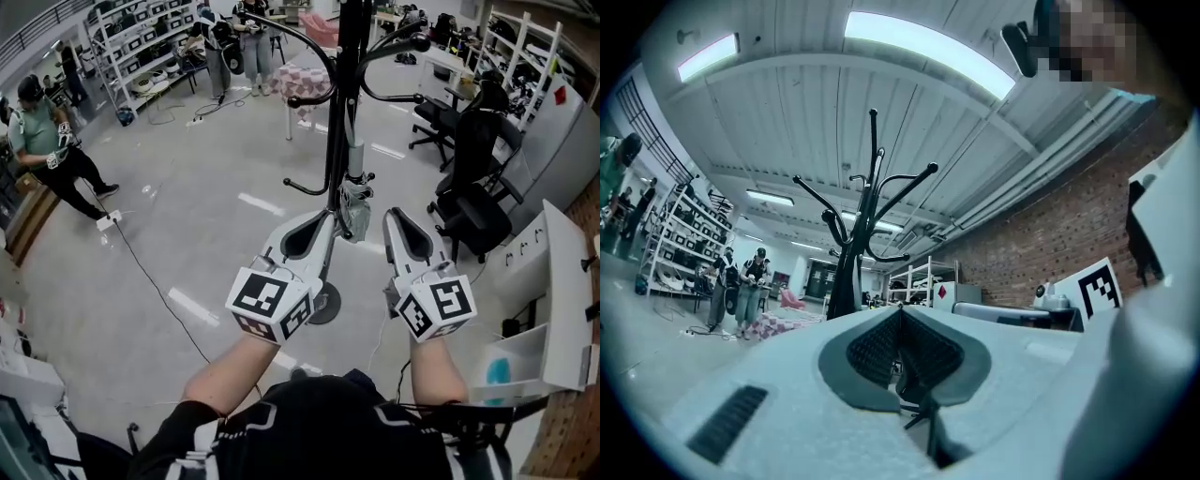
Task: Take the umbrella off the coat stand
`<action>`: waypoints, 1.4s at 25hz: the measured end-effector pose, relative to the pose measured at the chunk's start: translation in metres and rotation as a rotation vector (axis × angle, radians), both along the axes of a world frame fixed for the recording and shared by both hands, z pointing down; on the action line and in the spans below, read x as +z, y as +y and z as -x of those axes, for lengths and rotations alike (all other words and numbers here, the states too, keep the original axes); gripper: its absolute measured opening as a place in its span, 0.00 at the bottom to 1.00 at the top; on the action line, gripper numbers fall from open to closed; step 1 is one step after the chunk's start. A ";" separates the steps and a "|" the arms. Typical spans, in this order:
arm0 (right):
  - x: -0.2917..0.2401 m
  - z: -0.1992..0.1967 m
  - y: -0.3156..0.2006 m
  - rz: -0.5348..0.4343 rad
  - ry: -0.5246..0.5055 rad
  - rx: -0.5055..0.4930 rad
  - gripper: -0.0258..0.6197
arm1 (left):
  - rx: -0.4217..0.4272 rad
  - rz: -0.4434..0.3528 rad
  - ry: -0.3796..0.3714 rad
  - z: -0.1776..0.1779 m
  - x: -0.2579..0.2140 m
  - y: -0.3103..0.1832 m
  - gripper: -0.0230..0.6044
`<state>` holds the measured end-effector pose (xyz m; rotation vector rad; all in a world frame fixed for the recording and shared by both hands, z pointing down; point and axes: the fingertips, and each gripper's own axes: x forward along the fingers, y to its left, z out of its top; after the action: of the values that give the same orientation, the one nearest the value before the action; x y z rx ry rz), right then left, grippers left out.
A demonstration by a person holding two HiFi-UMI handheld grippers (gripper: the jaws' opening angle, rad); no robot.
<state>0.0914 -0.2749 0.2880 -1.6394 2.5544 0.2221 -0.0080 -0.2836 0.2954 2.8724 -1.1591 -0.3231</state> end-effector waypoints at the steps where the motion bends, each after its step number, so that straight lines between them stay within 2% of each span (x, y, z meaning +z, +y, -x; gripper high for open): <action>1: 0.000 0.003 -0.005 0.001 0.007 0.004 0.04 | 0.006 0.001 0.003 0.002 0.000 -0.006 0.05; 5: 0.004 0.008 -0.030 0.015 0.008 0.020 0.04 | 0.004 0.003 0.018 0.007 0.000 -0.031 0.05; 11: -0.005 0.005 -0.070 -0.002 0.013 0.004 0.04 | 0.008 -0.007 0.006 -0.007 -0.005 -0.069 0.05; 22: -0.029 0.007 -0.138 -0.035 0.035 -0.113 0.05 | -0.065 -0.060 -0.008 -0.027 -0.041 -0.129 0.06; 26: -0.033 0.008 -0.159 -0.038 0.041 -0.160 0.15 | -0.045 -0.077 -0.022 -0.039 -0.047 -0.143 0.18; 35: -0.029 0.017 -0.194 -0.010 0.074 -0.260 0.15 | -0.077 -0.079 -0.044 -0.052 -0.057 -0.178 0.18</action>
<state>0.0749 -0.4686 0.2588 -1.2991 2.7811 0.2773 0.0439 -0.4620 0.2389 2.9218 -1.2950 -0.3172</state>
